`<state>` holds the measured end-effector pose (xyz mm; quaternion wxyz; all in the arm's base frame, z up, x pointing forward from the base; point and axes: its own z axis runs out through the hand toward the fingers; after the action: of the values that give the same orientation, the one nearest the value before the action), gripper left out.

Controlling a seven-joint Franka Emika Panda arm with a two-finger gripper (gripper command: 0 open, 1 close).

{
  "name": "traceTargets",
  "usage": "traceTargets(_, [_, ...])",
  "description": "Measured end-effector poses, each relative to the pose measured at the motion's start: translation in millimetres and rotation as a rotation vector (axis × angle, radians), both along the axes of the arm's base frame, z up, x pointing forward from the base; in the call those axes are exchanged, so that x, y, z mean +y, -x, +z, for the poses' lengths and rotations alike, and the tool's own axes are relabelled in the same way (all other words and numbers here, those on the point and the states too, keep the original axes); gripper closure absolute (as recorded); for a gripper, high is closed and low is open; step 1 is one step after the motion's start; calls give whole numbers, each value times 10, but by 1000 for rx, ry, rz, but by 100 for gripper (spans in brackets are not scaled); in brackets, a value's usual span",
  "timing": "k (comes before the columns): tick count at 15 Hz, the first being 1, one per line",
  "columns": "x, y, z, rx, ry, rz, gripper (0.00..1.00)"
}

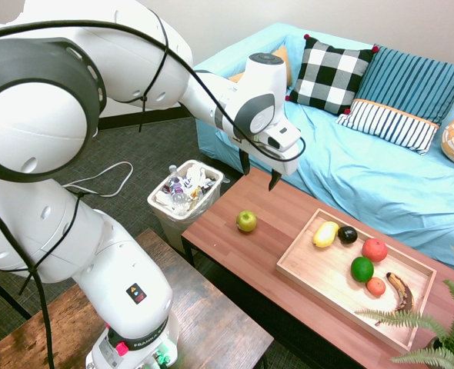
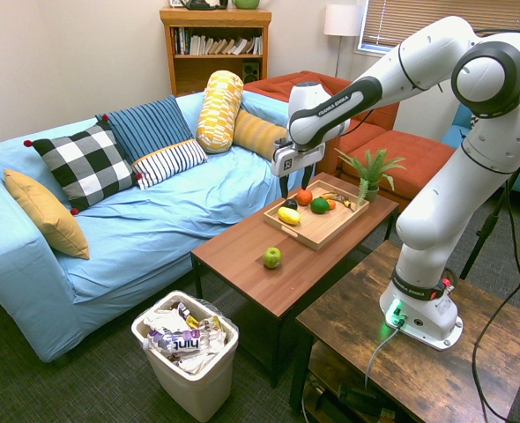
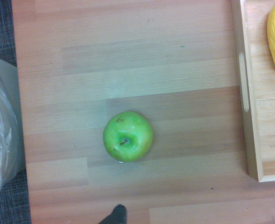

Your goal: Put the apple in the tray

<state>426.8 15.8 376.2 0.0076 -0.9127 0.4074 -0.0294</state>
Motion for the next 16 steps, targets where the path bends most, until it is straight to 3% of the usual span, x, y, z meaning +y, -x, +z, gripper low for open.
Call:
traceTargets(7, [340,-210,-306,39,1,14,0])
traceTargets(12, [449,-599,-801,84,-14,-22,0])
traceTargets(16, [643,-685,-1186,108,15,-27,0])
